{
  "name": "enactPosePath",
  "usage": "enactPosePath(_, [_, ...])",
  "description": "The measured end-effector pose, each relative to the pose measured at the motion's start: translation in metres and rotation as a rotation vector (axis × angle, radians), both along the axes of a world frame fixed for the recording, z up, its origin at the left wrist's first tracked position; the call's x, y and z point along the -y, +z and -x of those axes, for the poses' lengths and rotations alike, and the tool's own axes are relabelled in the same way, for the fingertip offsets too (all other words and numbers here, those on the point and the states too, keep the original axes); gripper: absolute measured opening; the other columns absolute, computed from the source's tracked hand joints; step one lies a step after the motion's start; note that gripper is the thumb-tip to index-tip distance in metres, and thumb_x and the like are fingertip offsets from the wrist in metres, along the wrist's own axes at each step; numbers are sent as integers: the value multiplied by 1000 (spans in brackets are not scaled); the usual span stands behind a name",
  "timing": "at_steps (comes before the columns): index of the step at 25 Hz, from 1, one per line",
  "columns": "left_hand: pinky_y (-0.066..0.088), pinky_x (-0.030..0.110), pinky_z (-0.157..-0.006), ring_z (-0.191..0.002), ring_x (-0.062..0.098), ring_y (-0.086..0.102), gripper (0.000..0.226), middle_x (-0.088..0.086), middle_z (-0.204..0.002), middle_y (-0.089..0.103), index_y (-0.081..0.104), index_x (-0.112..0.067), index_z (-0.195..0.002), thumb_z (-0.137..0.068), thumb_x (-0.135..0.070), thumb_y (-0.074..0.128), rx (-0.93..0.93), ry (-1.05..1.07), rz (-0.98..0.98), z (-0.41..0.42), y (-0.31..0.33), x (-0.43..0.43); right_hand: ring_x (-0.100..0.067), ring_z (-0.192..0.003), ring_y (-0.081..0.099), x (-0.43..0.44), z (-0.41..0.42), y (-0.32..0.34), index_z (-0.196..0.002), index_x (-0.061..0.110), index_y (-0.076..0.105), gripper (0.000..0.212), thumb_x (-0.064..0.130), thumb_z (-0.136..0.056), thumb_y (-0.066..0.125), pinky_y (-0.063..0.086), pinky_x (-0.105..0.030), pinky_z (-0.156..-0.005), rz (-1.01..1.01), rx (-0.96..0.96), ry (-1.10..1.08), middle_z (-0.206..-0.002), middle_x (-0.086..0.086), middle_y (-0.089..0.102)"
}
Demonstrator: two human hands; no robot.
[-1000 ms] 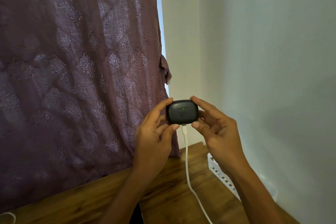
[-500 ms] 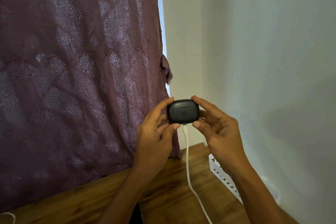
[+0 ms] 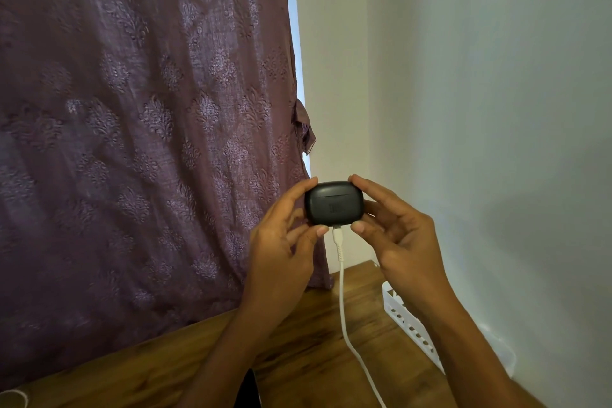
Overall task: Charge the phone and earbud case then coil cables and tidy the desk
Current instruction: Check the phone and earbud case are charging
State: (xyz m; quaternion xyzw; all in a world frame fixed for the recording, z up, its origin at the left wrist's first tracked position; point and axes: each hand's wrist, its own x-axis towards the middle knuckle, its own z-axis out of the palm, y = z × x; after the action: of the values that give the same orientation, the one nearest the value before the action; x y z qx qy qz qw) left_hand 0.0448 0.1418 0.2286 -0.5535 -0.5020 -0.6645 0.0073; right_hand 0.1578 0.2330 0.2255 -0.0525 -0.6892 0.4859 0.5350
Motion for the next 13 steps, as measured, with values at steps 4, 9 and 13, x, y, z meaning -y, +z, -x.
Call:
enactPosePath(4, [51,17,-86,-107,6,61,61,-12,-118,59,50,-38,-115,-80,11,60,1,-5,-3,2,-1,-1,13,-99,58,-1,0,0,-105,38,57,55,-11,-80,60,45,-4,-76,3,0,-9,-108,19,61])
enactPosePath(9, [50,16,-86,-107,4,61,62,-13,-117,59,50,-36,-115,-79,13,59,5,-15,-6,3,-1,-2,11,-101,58,-1,1,0,-106,36,57,52,-10,-81,60,46,-5,-78,4,3,6,-110,16,62])
enactPosePath(13, [50,16,-86,-107,5,61,61,-10,-119,59,50,-35,-116,-79,13,59,11,-22,-6,4,-2,-1,10,-102,59,1,2,-1,-105,36,58,54,-12,-80,59,46,-5,-78,1,-2,13,-111,15,62])
